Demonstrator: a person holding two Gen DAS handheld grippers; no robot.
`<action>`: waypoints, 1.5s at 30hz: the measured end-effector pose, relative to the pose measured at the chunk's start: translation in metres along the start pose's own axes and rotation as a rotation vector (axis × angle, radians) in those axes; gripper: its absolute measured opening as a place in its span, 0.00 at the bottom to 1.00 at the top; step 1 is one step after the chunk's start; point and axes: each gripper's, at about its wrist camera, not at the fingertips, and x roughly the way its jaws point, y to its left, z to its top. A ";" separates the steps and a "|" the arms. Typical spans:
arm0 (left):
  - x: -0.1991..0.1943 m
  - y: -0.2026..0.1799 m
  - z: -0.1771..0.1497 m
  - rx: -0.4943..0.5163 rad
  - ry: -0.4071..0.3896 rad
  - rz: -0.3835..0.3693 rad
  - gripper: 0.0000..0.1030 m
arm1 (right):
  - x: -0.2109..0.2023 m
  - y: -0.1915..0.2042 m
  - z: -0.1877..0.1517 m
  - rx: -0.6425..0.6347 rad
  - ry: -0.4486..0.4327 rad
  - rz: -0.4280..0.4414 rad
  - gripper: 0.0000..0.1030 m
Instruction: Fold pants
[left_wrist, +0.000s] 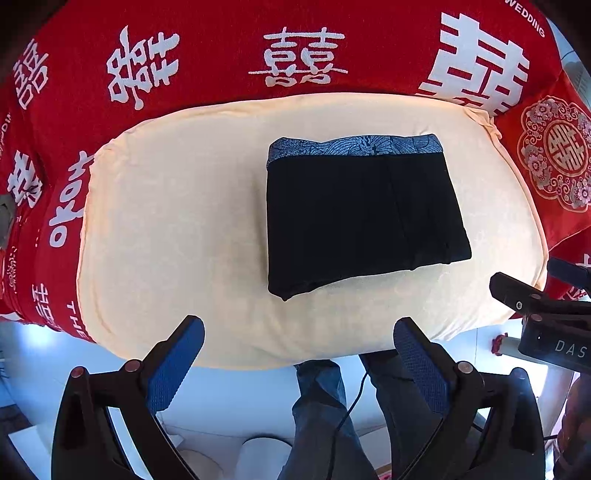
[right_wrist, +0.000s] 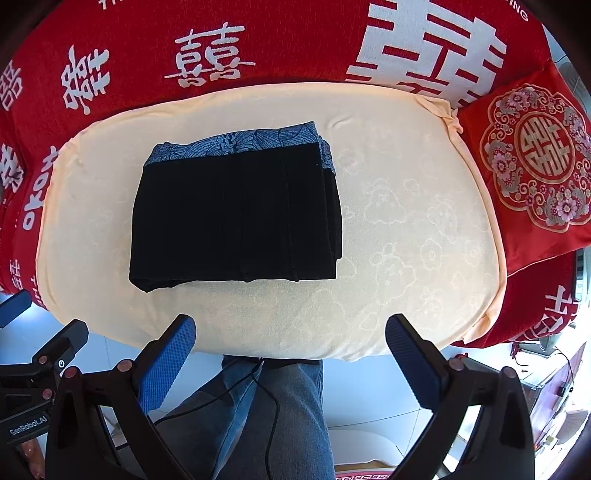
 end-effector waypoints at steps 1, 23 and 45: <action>-0.001 0.000 0.000 0.003 -0.003 0.000 1.00 | 0.000 0.001 0.000 -0.001 0.000 -0.003 1.00; 0.000 -0.009 0.009 0.039 -0.024 -0.001 1.00 | 0.002 0.002 0.007 -0.013 0.010 -0.011 1.00; 0.002 -0.006 0.012 0.006 -0.034 -0.005 1.00 | 0.009 0.004 0.012 -0.034 0.027 -0.009 1.00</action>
